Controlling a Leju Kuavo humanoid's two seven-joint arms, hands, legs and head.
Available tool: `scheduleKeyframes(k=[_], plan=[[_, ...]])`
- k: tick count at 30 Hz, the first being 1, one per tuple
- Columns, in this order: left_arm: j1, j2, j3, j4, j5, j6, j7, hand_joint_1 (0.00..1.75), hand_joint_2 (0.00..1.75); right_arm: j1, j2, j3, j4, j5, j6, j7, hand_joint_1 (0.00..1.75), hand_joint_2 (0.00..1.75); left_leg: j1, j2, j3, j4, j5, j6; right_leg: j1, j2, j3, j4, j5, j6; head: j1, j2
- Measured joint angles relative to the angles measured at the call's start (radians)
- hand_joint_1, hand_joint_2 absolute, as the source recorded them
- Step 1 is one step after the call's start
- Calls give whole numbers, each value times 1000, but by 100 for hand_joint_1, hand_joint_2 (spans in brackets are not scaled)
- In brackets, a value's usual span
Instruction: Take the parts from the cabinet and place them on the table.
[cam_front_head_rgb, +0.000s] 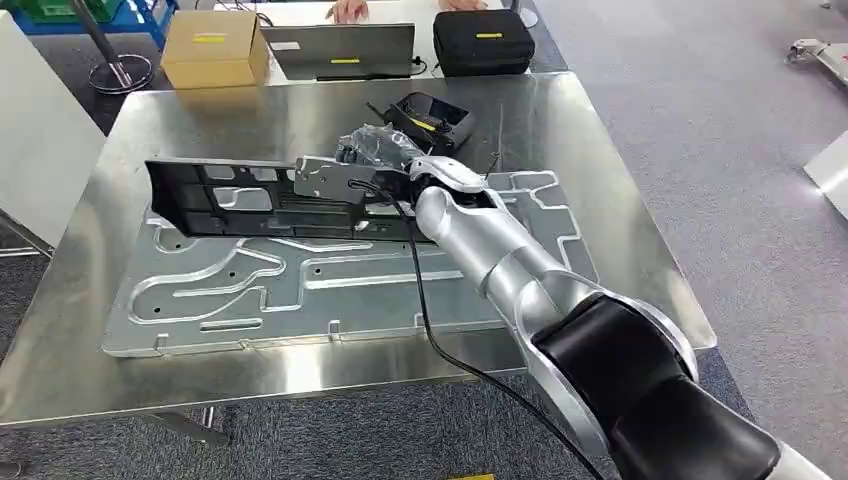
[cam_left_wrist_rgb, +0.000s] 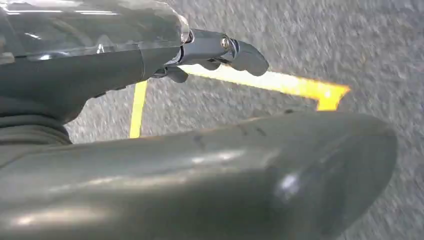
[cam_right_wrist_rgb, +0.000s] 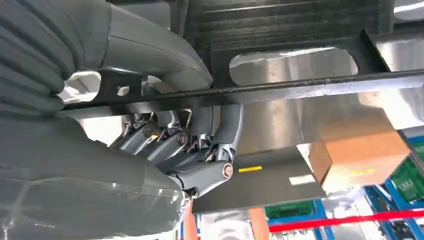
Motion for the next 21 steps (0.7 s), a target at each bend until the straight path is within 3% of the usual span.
scheduleKeyframes(k=[1,2,3,4,5,6,8,10,21], plan=[[0,0,0,0,0,0,0,0,0,6,-1,-2,2,2,0,8,175,175,0,-2,7,0,-8,2,-5,0,-35,21,7,7,0,0],[2,0,0,0,0,0,0,0,0,11,-2,-2,4,4,0,12,175,175,0,-3,17,1,-15,2,-10,0,-38,-10,50,13,0,0],[4,0,0,0,0,-1,0,0,0,12,-2,-2,5,5,0,15,175,175,1,-3,26,1,-22,1,-14,-1,-25,-67,105,16,0,0],[5,0,0,0,0,-3,0,0,0,12,-3,-3,7,5,0,16,175,175,1,-4,38,4,-33,-1,-20,-3,7,-177,194,20,0,0],[5,0,0,0,0,-3,-1,0,0,11,-5,-5,7,5,0,16,175,175,2,-4,46,7,-42,-3,-24,-8,27,-258,248,23,0,0],[8,2,0,0,0,-4,-1,0,0,13,-13,-7,10,5,-3,16,175,175,-5,-5,42,9,-46,-9,-17,-8,37,-261,235,26,0,0],[3,3,0,0,-2,-8,-3,0,0,16,-10,-8,11,6,-4,17,175,175,-6,-5,38,15,-51,-17,-15,-5,45,-289,220,7,0,0],[5,3,0,0,-3,-10,-4,0,0,18,-14,-8,11,10,-7,23,175,175,-6,-2,38,11,-55,-25,-12,0,42,-279,213,2,-1,0],[1,3,0,0,-7,-18,-5,0,0,18,-20,-9,11,35,-11,26,175,175,-3,2,44,6,-56,-31,-7,4,42,-278,211,-5,-1,0]])
